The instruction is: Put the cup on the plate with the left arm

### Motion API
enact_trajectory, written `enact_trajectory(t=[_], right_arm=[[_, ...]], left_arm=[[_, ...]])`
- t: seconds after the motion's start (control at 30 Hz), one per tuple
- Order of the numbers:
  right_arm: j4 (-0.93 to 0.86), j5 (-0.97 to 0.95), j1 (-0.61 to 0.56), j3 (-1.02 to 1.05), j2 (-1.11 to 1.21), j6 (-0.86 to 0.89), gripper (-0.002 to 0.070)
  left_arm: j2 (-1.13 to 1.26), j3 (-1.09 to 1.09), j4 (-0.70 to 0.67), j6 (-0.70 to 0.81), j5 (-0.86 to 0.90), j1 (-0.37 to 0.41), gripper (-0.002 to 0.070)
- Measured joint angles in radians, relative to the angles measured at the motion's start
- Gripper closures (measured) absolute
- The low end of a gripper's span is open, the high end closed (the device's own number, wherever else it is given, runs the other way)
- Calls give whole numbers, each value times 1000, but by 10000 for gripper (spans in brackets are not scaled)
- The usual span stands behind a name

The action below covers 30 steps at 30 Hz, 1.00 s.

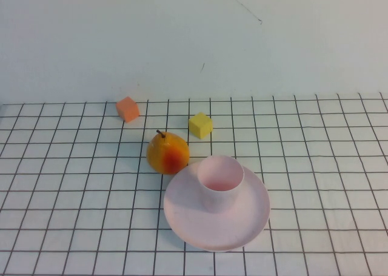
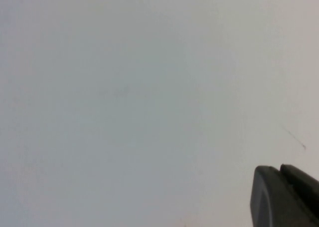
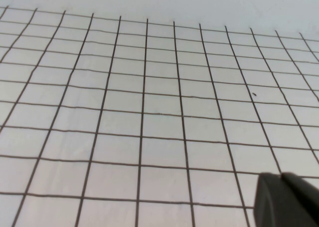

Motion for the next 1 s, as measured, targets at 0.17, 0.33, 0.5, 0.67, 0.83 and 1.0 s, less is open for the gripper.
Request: enact_trajectory(t=[0.17, 0.33, 0.5, 0.67, 0.83, 1.0], right_arm=[[0, 0, 0, 0, 0, 0, 678], [0, 0, 0, 0, 0, 0, 678], [0, 0, 0, 0, 0, 0, 678], [2, 0, 0, 0, 0, 0, 678], [2, 0, 0, 0, 0, 0, 678], [4, 0, 0, 0, 0, 0, 678]], left_arm=[[-201, 299, -5, -24, -222, 131, 677], [-356, 522, -7, -50, -265, 185, 677], [-464, 667, -10, -128, -265, 220, 677], [-509, 732, -12, -175, -216, 243, 677], [-509, 738, -33, -229, -146, 252, 677], [-509, 738, -38, -235, -146, 252, 677]])
